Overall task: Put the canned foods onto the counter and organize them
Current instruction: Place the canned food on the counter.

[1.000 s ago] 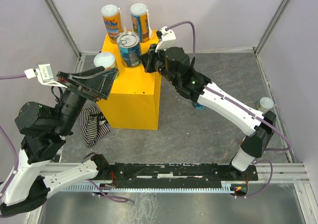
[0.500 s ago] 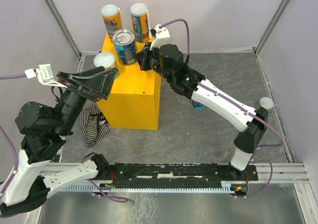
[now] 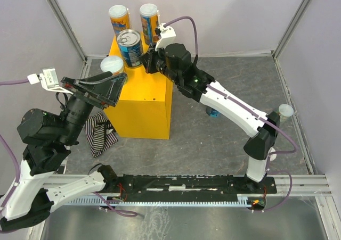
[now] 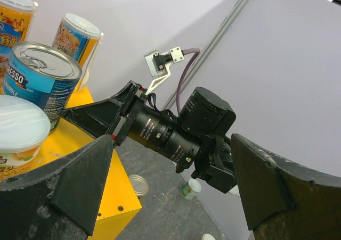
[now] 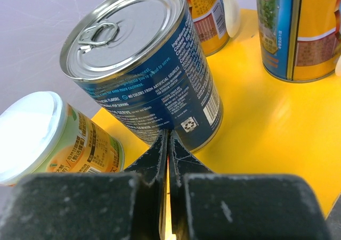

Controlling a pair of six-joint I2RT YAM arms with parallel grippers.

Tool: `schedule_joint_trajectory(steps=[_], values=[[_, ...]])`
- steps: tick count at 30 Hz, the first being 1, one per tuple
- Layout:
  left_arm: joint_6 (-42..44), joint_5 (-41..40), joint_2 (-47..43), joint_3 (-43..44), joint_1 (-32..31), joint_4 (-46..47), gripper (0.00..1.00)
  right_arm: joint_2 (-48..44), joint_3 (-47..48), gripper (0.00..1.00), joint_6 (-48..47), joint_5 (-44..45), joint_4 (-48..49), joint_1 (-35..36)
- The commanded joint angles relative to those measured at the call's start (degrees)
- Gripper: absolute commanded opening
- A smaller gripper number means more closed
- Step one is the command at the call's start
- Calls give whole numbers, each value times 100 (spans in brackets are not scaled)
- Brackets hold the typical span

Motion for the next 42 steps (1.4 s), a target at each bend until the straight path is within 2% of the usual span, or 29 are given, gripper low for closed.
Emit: schedule_joint_trajectory(steps=[1,10,42], values=[[179,-57,-43,-7,8,114,97,91,422,4,-133,-199,47,20],[152,-55,-61,-36,8,114,97,-311,-5,4,-348,263,295,-7],[211,-121,-34,-7,6,45,97,566,1002,6,237,-366,77,-193]])
